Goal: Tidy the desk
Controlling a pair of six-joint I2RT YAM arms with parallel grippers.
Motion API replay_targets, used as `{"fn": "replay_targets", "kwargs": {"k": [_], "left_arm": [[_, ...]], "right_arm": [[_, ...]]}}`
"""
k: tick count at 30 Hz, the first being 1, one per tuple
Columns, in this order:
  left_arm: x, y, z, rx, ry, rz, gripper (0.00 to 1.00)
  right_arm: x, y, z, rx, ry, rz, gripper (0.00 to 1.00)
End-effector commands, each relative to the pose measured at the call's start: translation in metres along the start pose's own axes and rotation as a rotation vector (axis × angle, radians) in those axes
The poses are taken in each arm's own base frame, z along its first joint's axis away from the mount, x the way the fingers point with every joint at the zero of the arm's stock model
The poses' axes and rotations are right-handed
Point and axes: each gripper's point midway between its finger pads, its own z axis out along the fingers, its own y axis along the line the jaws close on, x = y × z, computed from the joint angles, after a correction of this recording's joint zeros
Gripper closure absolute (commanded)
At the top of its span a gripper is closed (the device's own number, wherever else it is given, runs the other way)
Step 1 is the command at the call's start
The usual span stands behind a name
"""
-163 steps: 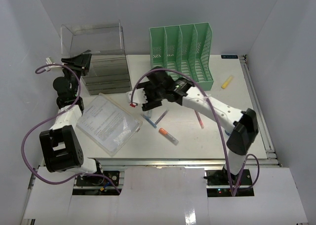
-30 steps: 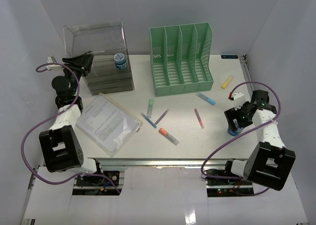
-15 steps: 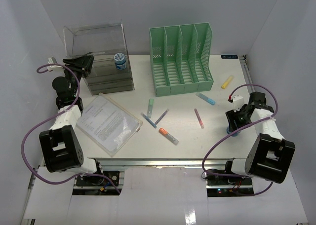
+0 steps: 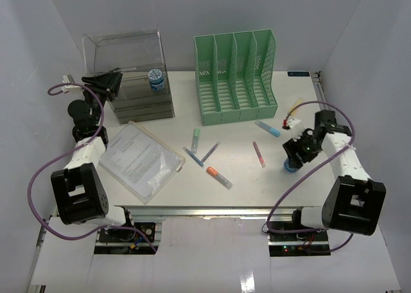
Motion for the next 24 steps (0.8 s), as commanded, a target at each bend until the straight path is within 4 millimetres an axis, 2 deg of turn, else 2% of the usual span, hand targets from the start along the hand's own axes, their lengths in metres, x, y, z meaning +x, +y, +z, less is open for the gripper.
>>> {"fn": "replay_targets", "kwargs": {"k": [1, 3, 4, 7, 8, 10, 11, 14, 15, 17, 19, 21, 22, 23, 24], "left_arm": [[-0.005, -0.023, 0.0, 0.065, -0.007, 0.024, 0.51], [-0.005, -0.025, 0.0, 0.066, -0.006, 0.025, 0.51], [-0.005, -0.026, 0.0, 0.067, -0.004, 0.029, 0.51], [-0.004, -0.025, 0.001, 0.062, 0.002, 0.038, 0.51], [-0.004, -0.025, 0.001, 0.061, 0.004, 0.04, 0.51], [-0.004, -0.024, 0.002, 0.061, 0.008, 0.041, 0.51], [-0.004, -0.024, 0.001, 0.062, 0.005, 0.041, 0.51], [-0.003, -0.021, 0.001, 0.058, 0.006, 0.036, 0.51], [-0.004, -0.021, 0.001, 0.06, 0.005, 0.036, 0.51], [-0.004, -0.02, 0.001, 0.063, 0.002, 0.034, 0.51], [-0.005, -0.02, 0.003, 0.064, 0.002, 0.028, 0.51], [-0.005, -0.022, 0.004, 0.069, 0.004, 0.026, 0.51], [-0.006, -0.024, 0.005, 0.071, 0.005, 0.027, 0.51], [-0.006, -0.025, 0.006, 0.072, 0.008, 0.026, 0.51], [-0.006, -0.027, 0.006, 0.074, 0.009, 0.027, 0.51]], "right_arm": [[-0.103, 0.062, -0.034, -0.091, -0.212, -0.422, 0.92], [-0.149, 0.108, -0.04, -0.1, -0.286, -0.649, 0.92], [-0.17, 0.123, -0.044, -0.083, -0.319, -0.727, 0.92], [-0.221, 0.155, -0.04, -0.042, -0.351, -0.882, 0.92], [-0.242, 0.167, -0.043, -0.034, -0.383, -0.925, 0.92], [-0.297, 0.188, -0.057, 0.011, -0.494, -0.996, 0.92], [-0.311, 0.194, -0.043, 0.022, -0.492, -1.031, 0.92], [-0.353, 0.232, -0.036, 0.107, -0.574, -1.237, 0.92], [-0.366, 0.241, -0.033, 0.138, -0.603, -1.273, 0.92], [-0.406, 0.258, -0.025, 0.244, -0.698, -1.337, 0.92], [-0.43, 0.276, -0.024, 0.31, -0.781, -1.401, 0.92], [-0.459, 0.292, -0.012, 0.367, -0.881, -1.409, 0.92], [-0.479, 0.298, -0.027, 0.43, -0.972, -1.388, 0.92], [-0.487, 0.297, -0.013, 0.469, -0.97, -1.384, 0.92], [-0.5, 0.298, -0.01, 0.518, -1.006, -1.367, 0.92]]}}
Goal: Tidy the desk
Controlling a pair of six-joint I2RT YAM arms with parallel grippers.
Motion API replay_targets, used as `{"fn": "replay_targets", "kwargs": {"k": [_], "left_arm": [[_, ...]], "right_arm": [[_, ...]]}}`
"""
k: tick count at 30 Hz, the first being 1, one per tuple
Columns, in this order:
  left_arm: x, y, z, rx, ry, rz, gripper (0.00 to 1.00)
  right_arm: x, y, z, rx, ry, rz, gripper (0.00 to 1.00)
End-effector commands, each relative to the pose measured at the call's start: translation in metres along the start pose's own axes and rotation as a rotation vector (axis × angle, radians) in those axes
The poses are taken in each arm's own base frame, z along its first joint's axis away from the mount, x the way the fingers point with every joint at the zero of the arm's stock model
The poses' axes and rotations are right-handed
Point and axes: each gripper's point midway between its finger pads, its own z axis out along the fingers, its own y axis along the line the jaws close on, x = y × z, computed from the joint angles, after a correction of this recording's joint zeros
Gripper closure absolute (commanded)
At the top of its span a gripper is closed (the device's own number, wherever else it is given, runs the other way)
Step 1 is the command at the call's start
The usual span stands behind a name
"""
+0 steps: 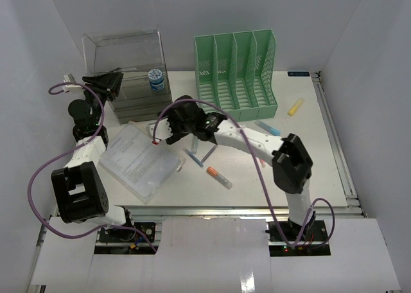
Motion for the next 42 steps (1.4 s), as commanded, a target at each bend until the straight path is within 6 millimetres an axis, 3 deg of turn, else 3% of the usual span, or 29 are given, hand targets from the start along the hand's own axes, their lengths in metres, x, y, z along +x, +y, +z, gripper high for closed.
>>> {"fn": "replay_targets", "kwargs": {"k": [1, 3, 5, 8, 15, 23, 27, 31, 34, 39, 42], "left_arm": [[-0.008, -0.03, 0.006, 0.074, -0.007, 0.039, 0.51], [-0.009, -0.034, 0.006, 0.083, -0.008, 0.039, 0.51], [-0.009, -0.036, 0.006, 0.091, -0.008, 0.038, 0.51], [-0.008, -0.039, 0.005, 0.099, -0.007, 0.036, 0.51], [-0.007, -0.04, 0.004, 0.104, 0.001, 0.038, 0.51], [-0.005, -0.036, 0.003, 0.102, 0.005, 0.031, 0.51], [-0.003, -0.035, 0.002, 0.098, 0.012, 0.03, 0.51], [-0.004, -0.037, 0.002, 0.101, 0.012, 0.031, 0.51], [-0.003, -0.039, 0.002, 0.102, 0.016, 0.036, 0.51], [-0.004, -0.04, 0.003, 0.104, 0.018, 0.036, 0.51], [-0.004, -0.038, 0.003, 0.097, 0.018, 0.031, 0.51]], "right_arm": [[-0.033, -0.134, 0.004, 0.531, -0.063, -0.132, 0.92], [-0.04, -0.157, 0.011, 0.629, -0.092, -0.127, 0.92], [-0.048, -0.183, 0.006, 0.718, -0.136, -0.117, 0.92], [-0.05, -0.188, 0.016, 0.795, -0.169, -0.129, 0.92], [-0.041, -0.203, 0.016, 0.888, -0.171, -0.101, 0.92], [-0.024, -0.192, 0.045, 0.861, -0.171, -0.13, 0.83], [-0.022, -0.184, 0.059, 0.843, -0.183, -0.162, 0.64], [-0.018, -0.18, 0.07, 0.803, -0.162, -0.192, 0.08], [-0.021, -0.177, 0.065, 0.78, -0.179, -0.19, 0.1], [-0.03, -0.182, 0.037, 0.772, -0.202, -0.185, 0.1], [-0.035, -0.168, 0.025, 0.733, -0.222, -0.191, 0.1]]}}
